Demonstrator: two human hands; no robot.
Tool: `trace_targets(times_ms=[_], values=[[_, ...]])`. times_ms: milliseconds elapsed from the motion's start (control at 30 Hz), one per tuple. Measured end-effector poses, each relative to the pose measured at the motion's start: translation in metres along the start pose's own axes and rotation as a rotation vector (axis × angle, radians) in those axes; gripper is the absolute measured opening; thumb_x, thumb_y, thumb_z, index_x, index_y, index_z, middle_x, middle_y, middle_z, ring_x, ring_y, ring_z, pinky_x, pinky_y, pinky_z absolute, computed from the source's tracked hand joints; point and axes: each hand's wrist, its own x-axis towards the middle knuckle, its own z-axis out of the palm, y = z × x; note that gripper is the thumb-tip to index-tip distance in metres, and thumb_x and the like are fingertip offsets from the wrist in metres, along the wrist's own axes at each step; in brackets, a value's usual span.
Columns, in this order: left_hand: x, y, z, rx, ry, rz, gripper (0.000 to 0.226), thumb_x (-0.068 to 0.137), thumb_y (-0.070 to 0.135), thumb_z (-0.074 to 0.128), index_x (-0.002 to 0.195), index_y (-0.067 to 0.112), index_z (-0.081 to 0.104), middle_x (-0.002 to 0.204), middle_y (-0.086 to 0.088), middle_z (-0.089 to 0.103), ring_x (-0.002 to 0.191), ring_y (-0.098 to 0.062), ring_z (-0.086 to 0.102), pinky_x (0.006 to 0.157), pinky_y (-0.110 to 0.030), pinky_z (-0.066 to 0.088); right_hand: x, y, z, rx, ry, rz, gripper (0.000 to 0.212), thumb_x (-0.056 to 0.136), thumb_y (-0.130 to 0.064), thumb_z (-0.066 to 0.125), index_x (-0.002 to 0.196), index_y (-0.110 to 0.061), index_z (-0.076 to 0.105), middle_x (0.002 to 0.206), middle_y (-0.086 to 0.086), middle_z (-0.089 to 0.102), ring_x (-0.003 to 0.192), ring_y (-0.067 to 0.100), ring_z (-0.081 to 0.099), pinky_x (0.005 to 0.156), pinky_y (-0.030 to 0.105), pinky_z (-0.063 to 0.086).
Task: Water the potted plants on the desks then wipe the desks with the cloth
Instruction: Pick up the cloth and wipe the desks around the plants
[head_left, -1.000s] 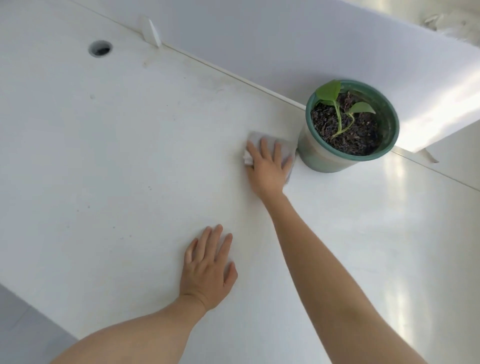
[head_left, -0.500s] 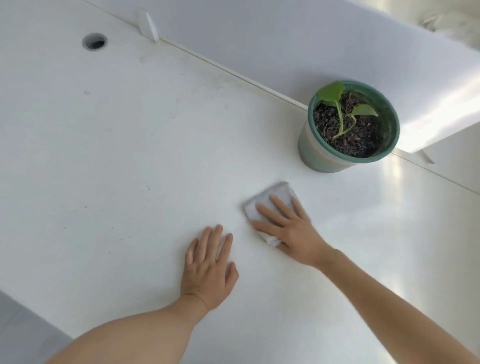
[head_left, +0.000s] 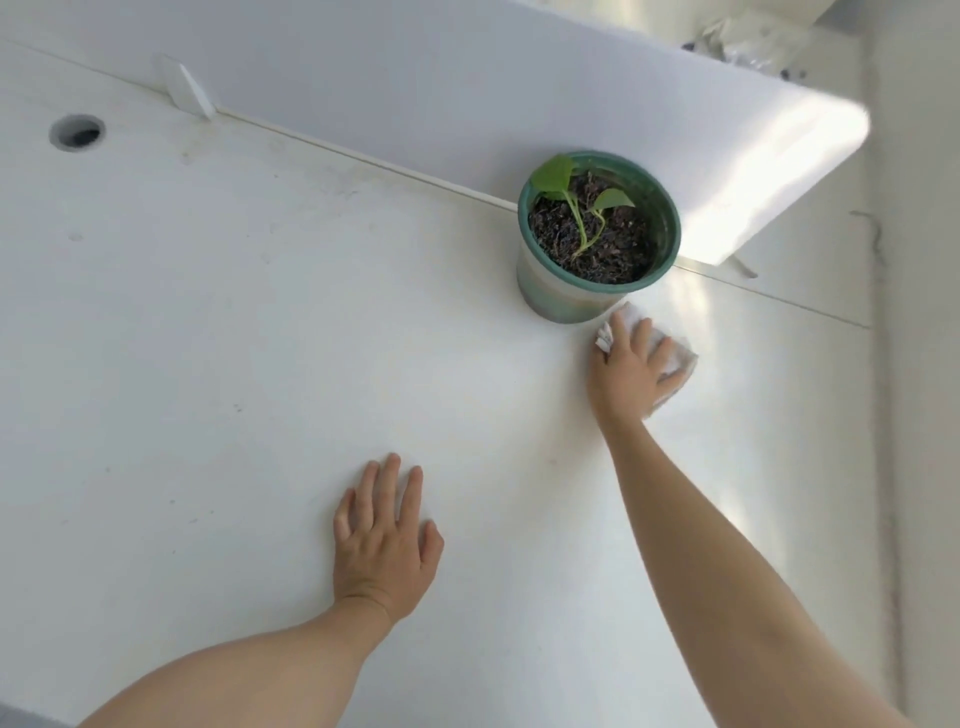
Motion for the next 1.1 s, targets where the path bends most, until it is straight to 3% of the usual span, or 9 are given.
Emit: trace_targets(times_ms=[100, 200, 367, 633, 767, 833, 933, 1000, 1100], values=[[0.001, 0.000, -0.002, -0.019, -0.012, -0.001, 0.052, 0.075, 0.031, 0.036, 0.121, 0.010, 0.044, 0.124, -0.020, 0.061, 0.120, -0.030, 0.037, 0.093, -0.042, 0.027, -0.052, -0.028, 0.018, -0.033, -0.040, -0.055, 0.045, 0.088, -0.026, 0.040, 0.133, -0.031, 0.040, 0.153, 0.006, 0.023, 0.141, 0.037, 0.010, 0.108, 0.063, 0.001], [0.002, 0.000, -0.004, -0.040, -0.050, -0.010, 0.052, 0.075, 0.032, 0.036, 0.121, 0.011, 0.044, 0.124, -0.021, 0.060, 0.120, -0.030, 0.037, 0.093, -0.042, 0.027, -0.104, -0.049, 0.030, -0.087, -0.083, -0.319, 0.046, 0.074, -0.030, 0.038, 0.114, -0.026, 0.061, 0.132, 0.013, 0.056, 0.122, 0.047, 0.046, 0.091, 0.073, 0.028], [0.003, 0.000, -0.010, -0.090, -0.116, -0.018, 0.051, 0.075, 0.032, 0.035, 0.120, 0.011, 0.044, 0.124, -0.021, 0.060, 0.119, -0.030, 0.037, 0.092, -0.043, 0.027, -0.127, -0.031, 0.025, -0.057, -0.233, -0.559, 0.048, 0.078, -0.030, 0.039, 0.123, -0.026, 0.056, 0.138, 0.011, 0.050, 0.130, 0.046, 0.036, 0.099, 0.071, 0.020], [0.007, 0.004, -0.018, -0.149, -0.265, -0.029, 0.055, 0.074, 0.031, 0.033, 0.111, 0.003, 0.063, 0.122, -0.023, 0.061, 0.117, -0.031, 0.036, 0.091, -0.044, 0.025, -0.155, 0.014, 0.001, -0.130, -0.253, -0.628, 0.038, 0.074, -0.030, 0.042, 0.110, -0.034, 0.051, 0.119, 0.000, 0.066, 0.109, 0.038, 0.061, 0.081, 0.059, 0.047], [0.004, 0.003, -0.022, -0.138, -0.337, -0.007, 0.056, 0.074, 0.031, 0.032, 0.110, 0.002, 0.064, 0.122, -0.022, 0.061, 0.117, -0.035, 0.044, 0.091, -0.045, 0.029, -0.178, 0.025, -0.005, -0.062, -0.207, -0.538, 0.038, 0.076, -0.027, 0.040, 0.107, -0.023, 0.062, 0.111, 0.003, 0.069, 0.104, 0.035, 0.063, 0.085, 0.054, 0.049], [0.003, 0.003, -0.027, -0.159, -0.383, -0.006, 0.057, 0.074, 0.031, 0.031, 0.109, 0.002, 0.064, 0.121, -0.023, 0.061, 0.113, -0.040, 0.054, 0.091, -0.047, 0.039, -0.189, 0.025, -0.019, 0.136, -0.180, -0.374, 0.040, 0.084, -0.029, 0.034, 0.113, -0.017, 0.060, 0.104, 0.006, 0.066, 0.100, 0.029, 0.059, 0.090, 0.040, 0.046], [0.002, 0.002, -0.030, -0.199, -0.407, 0.003, 0.057, 0.074, 0.031, 0.030, 0.110, 0.000, 0.062, 0.122, -0.025, 0.059, 0.112, -0.043, 0.055, 0.088, -0.053, 0.042, -0.203, 0.028, -0.048, 0.549, -0.222, 0.016, 0.030, 0.095, -0.027, 0.037, 0.118, -0.024, 0.055, 0.096, -0.002, 0.058, 0.068, 0.010, 0.051, 0.060, 0.021, 0.039], [0.002, 0.001, -0.031, -0.213, -0.412, 0.011, 0.057, 0.074, 0.030, 0.030, 0.109, -0.001, 0.062, 0.122, -0.026, 0.058, 0.112, -0.045, 0.055, 0.087, -0.056, 0.042, -0.218, 0.035, -0.065, 0.740, -0.133, 0.117, 0.025, 0.095, -0.027, 0.039, 0.108, -0.034, 0.059, 0.096, -0.006, 0.058, 0.059, -0.004, 0.051, 0.054, 0.012, 0.036], [0.001, -0.002, -0.030, -0.229, -0.394, 0.035, 0.055, 0.075, 0.030, 0.032, 0.110, -0.001, 0.062, 0.124, -0.026, 0.057, 0.115, -0.045, 0.053, 0.088, -0.058, 0.041, -0.249, 0.051, -0.086, 0.893, -0.065, 0.148, 0.026, 0.095, -0.022, 0.040, 0.092, -0.043, 0.056, 0.108, -0.010, 0.059, 0.099, 0.005, 0.057, 0.084, 0.019, 0.040]])
